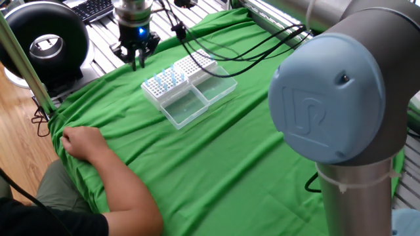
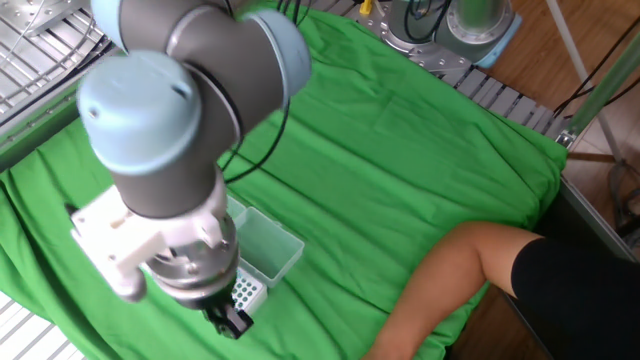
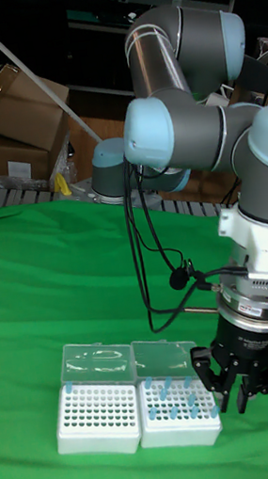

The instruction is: Insert a medium pipette tip into the holder for medium pipette tips

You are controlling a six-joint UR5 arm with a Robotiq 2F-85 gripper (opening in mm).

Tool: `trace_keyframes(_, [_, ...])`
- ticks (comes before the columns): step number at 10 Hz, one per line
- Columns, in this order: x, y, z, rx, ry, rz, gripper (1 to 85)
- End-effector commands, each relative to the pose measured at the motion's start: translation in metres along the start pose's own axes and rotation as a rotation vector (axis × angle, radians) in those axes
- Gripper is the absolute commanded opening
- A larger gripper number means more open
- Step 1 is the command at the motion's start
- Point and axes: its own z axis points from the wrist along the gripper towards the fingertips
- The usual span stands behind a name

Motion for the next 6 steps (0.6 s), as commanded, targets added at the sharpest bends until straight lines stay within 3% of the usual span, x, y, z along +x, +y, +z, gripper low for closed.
trace_keyframes(1, [0.008,-0.003,0.014,0.022,0.011,-0.017,25.0])
trace_keyframes(3, [0.014,-0.017,0.015,0.07,0.031,-0.041,27.3])
trace_keyframes(6, [0.018,-0.015,0.019,0.069,0.03,-0.025,27.7])
